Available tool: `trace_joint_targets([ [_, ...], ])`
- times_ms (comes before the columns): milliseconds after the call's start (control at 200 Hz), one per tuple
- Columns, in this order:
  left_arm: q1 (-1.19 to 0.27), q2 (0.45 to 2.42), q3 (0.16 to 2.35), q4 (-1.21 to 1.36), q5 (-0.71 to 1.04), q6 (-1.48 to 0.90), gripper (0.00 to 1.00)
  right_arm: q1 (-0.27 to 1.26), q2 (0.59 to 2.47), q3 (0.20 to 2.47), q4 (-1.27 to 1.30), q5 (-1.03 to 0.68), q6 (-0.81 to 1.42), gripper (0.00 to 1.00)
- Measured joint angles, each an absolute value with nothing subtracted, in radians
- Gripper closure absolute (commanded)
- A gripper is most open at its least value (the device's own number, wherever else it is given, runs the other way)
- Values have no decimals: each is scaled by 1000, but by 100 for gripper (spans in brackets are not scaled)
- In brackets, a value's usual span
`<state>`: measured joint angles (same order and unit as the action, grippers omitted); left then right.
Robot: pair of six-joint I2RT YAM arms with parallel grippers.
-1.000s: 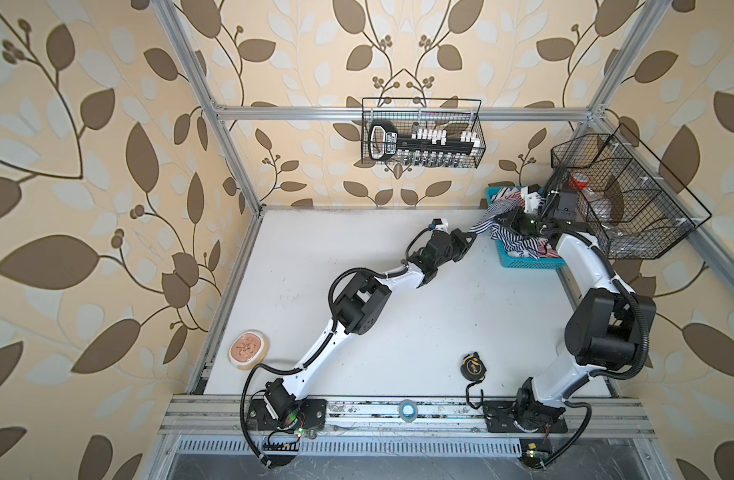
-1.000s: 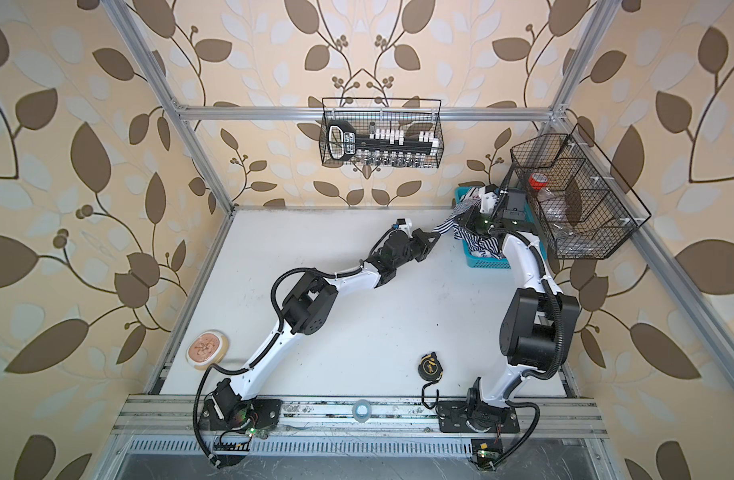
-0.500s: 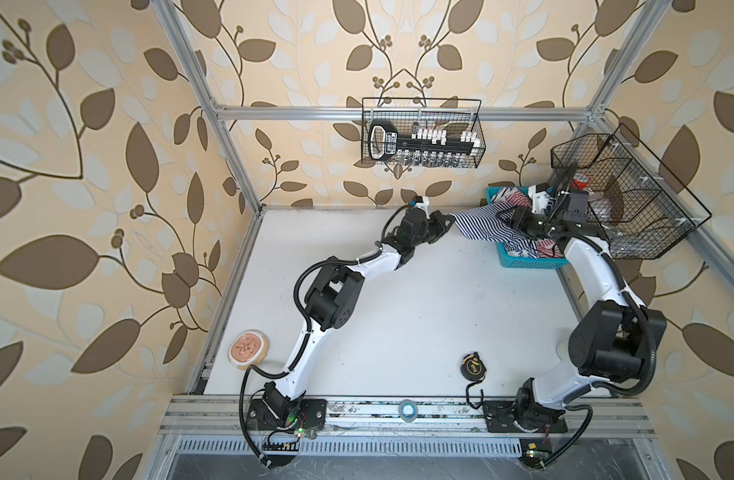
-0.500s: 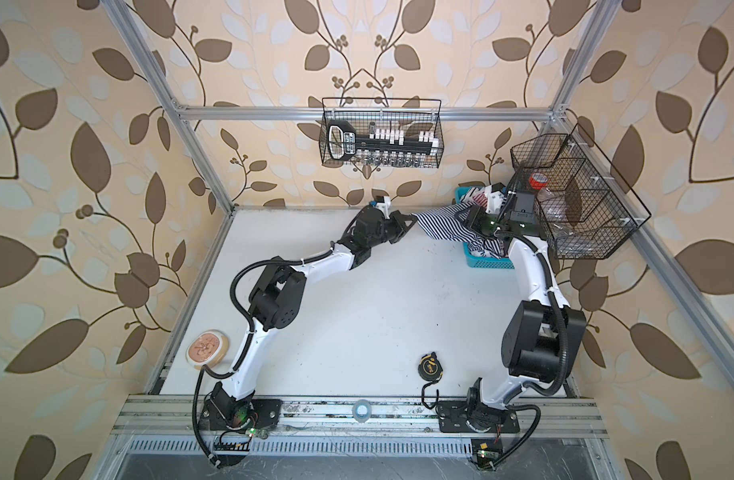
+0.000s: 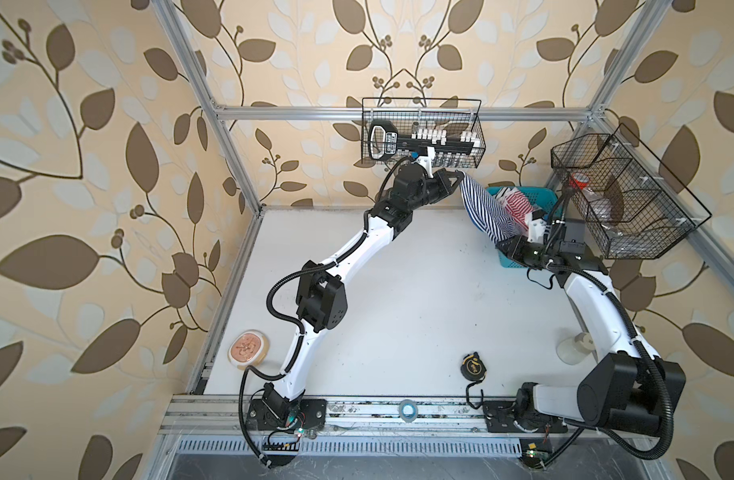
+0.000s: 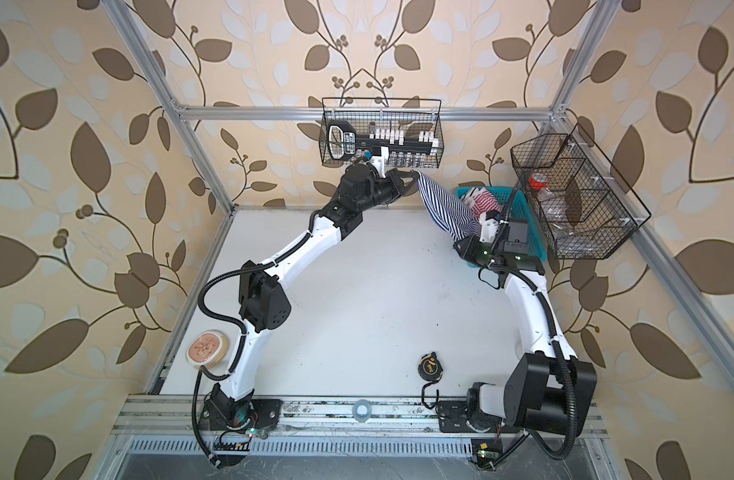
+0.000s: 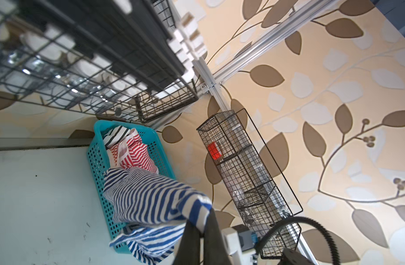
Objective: Fold and stack the tank tops
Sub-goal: 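Lift the tank top from the basket with the left gripper while the right releases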
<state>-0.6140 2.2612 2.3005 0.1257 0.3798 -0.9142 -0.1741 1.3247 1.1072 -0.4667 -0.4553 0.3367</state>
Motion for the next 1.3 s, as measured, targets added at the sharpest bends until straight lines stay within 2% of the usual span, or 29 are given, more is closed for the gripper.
trace_joint_targets([
  [235,-614,2218,2302,49,386,-896,100,-163,1304,1031,-490,-389,332,54],
  [440,-614,2162,2302,-23,381,-867,100,-160,1247,986,-491,-345,336,50],
  [590,-614,2056,2300,-86,360,-805,100,-138,1248,985,-482,-336,350,46],
  [740,-614,1894,2265,-135,326,-724,100,-43,1261,985,-439,-325,380,44],
  [860,-614,1766,2251,-181,290,-653,100,47,1316,1000,-414,-323,400,46],
  [1030,-614,1604,2177,-236,214,-549,100,167,1398,1052,-375,-323,433,54],
  [1299,-614,1456,2063,-309,74,-411,100,239,1420,1089,-337,-329,458,55],
])
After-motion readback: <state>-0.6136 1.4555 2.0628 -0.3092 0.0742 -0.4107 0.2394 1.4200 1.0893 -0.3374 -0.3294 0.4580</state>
